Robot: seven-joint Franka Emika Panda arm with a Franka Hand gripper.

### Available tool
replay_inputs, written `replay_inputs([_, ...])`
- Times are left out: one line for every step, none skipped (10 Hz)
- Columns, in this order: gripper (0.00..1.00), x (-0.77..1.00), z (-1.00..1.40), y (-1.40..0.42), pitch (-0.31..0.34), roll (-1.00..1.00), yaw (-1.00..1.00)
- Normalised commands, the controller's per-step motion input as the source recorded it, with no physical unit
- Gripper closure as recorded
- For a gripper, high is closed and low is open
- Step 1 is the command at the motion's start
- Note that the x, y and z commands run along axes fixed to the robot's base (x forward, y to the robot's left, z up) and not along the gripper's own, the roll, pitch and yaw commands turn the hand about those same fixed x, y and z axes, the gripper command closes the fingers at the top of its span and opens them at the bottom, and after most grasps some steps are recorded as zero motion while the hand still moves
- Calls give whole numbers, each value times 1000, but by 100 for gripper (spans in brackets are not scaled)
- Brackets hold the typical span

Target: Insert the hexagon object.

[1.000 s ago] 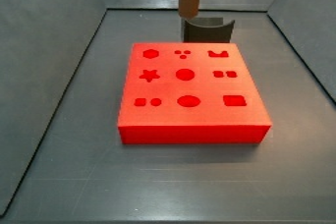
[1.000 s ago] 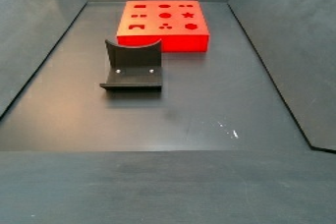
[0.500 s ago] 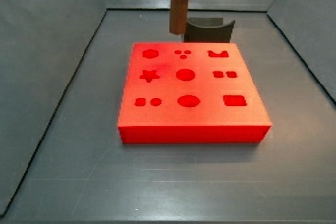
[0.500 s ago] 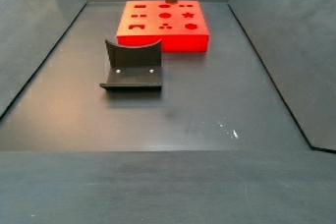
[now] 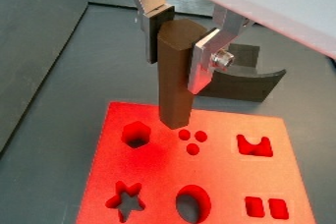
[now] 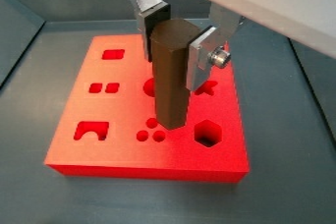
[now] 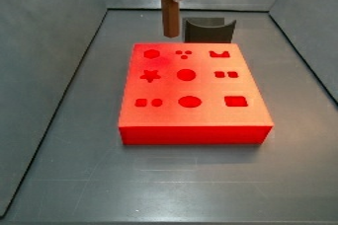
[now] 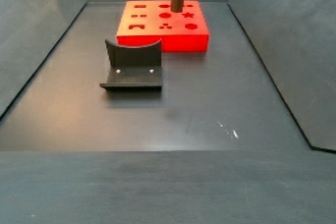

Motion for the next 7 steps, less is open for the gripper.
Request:
replay_inputs([100,-140,0,-294,0,279,0])
replay_inputs([100,-346,0,-97,0,309,0])
replay_inputs([100,-257,-9,-51,137,289,11])
replay_inputs([100,-134,-57,-14,91,181,0])
replay_inputs([100,-86,-151,0,51,137,0])
replay_inputs([100,-71,-286,0,0,51,0])
replay_inputs([100,-20,-349,0,0,0,0])
